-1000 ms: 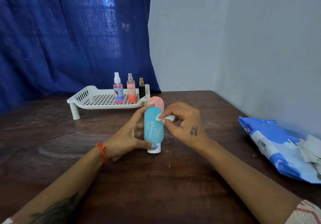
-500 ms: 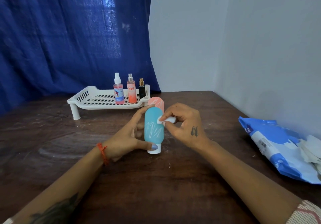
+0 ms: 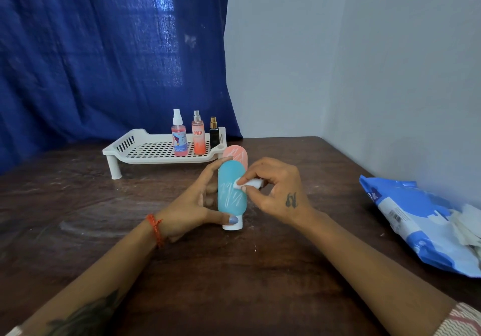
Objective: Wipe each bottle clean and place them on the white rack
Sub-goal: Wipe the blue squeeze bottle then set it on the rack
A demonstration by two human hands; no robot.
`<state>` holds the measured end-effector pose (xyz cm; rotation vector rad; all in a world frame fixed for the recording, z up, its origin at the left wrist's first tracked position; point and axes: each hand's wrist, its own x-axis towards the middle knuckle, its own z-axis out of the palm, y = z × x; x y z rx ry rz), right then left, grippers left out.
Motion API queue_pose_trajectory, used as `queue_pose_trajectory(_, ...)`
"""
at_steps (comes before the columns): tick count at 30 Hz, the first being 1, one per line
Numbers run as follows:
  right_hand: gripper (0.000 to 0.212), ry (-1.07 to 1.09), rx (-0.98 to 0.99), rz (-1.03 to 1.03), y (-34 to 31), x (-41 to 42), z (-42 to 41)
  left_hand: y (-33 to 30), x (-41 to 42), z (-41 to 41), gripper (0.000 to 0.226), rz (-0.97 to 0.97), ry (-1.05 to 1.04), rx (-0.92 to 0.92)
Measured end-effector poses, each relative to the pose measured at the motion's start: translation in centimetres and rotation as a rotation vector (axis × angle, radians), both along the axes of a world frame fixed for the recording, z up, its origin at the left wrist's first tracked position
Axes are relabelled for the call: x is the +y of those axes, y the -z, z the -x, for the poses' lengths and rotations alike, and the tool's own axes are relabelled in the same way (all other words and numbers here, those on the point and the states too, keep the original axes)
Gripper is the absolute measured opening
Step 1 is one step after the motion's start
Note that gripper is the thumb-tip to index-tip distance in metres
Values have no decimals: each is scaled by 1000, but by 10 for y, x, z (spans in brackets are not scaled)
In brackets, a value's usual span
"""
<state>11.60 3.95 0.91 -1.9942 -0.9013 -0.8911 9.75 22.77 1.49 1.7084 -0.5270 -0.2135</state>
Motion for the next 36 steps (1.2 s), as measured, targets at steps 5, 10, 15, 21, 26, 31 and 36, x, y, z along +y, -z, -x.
queue_pose_trajectory(5, 21, 1, 9, 37, 1, -2, -1, 0, 0, -1, 101, -1, -5, -4)
queue_pose_trajectory(10, 13, 39, -22, 0, 2, 0, -3, 1, 2, -1, 101, 5, -15, -19)
queue_pose_trajectory(15, 9, -24, -5, 58, 1, 2, 1, -1, 1, -1, 99, 7, -28, -2)
queue_pose_trajectory(21, 19, 29, 12, 17, 3, -1, -2, 1, 2, -2, 103, -3, -30, 9)
queue_pose_trajectory(26, 11, -3, -6, 18, 2, 3, 0, 0, 2, 0, 102, 0, -28, -5)
queue_pose_trajectory(31, 19, -53, 30, 50, 2, 0, 2, 0, 1, 0, 103, -5, -18, -9)
queue_pose_trajectory(36, 23, 43, 12, 8, 4, 0, 0, 0, 2, -1, 106, -7, -13, -6)
